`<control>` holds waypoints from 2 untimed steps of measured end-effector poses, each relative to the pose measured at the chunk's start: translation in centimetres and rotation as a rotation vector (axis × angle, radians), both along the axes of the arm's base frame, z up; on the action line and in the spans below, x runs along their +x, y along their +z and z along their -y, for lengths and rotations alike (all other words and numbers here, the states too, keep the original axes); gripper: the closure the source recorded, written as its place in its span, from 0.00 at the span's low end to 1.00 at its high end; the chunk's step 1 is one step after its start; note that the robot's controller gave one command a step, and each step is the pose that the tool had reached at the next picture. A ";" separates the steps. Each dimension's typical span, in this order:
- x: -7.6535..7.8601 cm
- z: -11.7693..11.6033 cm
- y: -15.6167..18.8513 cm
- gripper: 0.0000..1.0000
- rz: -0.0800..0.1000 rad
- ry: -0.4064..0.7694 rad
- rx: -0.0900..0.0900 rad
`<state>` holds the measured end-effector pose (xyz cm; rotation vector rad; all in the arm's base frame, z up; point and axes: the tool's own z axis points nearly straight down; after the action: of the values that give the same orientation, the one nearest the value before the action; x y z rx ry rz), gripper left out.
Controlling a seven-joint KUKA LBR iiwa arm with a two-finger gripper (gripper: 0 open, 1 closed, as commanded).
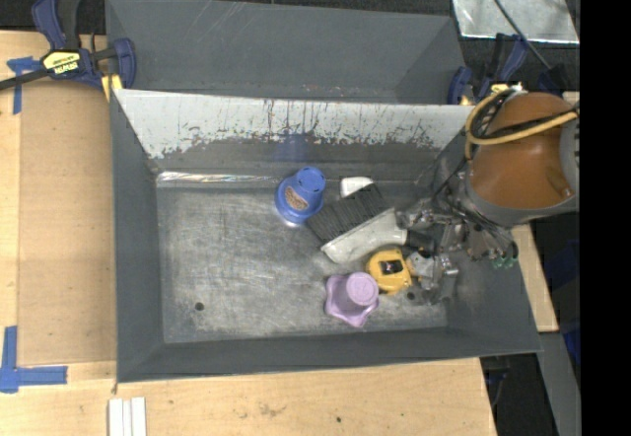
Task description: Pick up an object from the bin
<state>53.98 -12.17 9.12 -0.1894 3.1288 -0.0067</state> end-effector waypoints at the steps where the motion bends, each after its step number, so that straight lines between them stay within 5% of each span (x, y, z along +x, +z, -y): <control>1: -0.8 -0.5 -0.5 0.00 0.010 -0.228 0.005; 2: 3.8 -2.4 -1.4 1.00 0.002 -0.243 0.004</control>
Offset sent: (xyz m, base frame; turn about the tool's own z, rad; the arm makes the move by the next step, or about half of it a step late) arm 0.0353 0.0246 -0.0164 0.2438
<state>57.74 -9.80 7.68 0.1912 3.1269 -0.0025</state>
